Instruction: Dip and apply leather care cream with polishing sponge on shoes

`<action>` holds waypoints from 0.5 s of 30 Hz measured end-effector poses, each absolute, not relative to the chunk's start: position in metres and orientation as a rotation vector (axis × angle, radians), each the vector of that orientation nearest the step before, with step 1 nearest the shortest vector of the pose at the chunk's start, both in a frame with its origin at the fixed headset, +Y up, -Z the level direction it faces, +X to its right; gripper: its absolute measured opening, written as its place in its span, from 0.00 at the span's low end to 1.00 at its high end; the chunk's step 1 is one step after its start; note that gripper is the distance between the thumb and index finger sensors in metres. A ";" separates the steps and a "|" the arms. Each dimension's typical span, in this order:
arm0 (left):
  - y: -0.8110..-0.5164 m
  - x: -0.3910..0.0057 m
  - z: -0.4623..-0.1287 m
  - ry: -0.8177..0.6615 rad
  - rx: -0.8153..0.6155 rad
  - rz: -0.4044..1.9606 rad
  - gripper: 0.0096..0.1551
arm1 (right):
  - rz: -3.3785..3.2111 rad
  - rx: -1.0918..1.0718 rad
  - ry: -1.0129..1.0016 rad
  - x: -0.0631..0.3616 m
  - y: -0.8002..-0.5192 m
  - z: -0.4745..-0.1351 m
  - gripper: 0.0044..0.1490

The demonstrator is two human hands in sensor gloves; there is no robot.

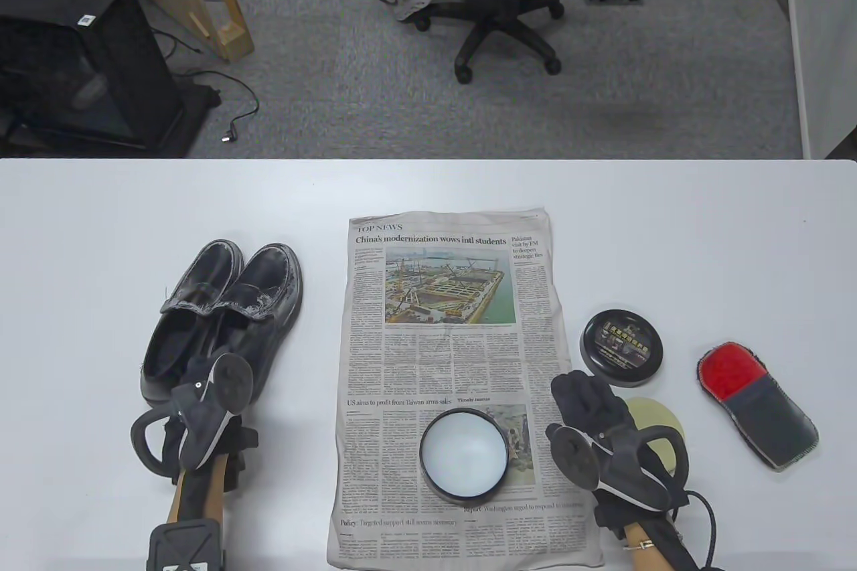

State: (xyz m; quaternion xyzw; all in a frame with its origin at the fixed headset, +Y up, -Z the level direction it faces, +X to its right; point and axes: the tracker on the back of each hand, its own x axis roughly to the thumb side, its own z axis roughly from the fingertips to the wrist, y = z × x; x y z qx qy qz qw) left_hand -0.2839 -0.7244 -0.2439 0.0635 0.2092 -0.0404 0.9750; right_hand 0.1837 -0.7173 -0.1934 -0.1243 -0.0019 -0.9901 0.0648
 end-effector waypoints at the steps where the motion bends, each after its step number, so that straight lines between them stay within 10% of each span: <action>1: -0.724 -0.285 -0.244 0.428 0.108 -0.082 0.23 | -2.984 -0.372 -0.011 0.184 -0.718 -0.194 0.43; 10: -0.696 -0.299 -0.232 0.500 0.306 -0.097 0.28 | -2.973 -0.362 -0.014 0.184 -0.719 -0.194 0.43; 15: -0.716 -0.334 -0.241 0.617 0.019 -0.102 0.30 | -2.968 -0.346 -0.021 0.184 -0.720 -0.195 0.43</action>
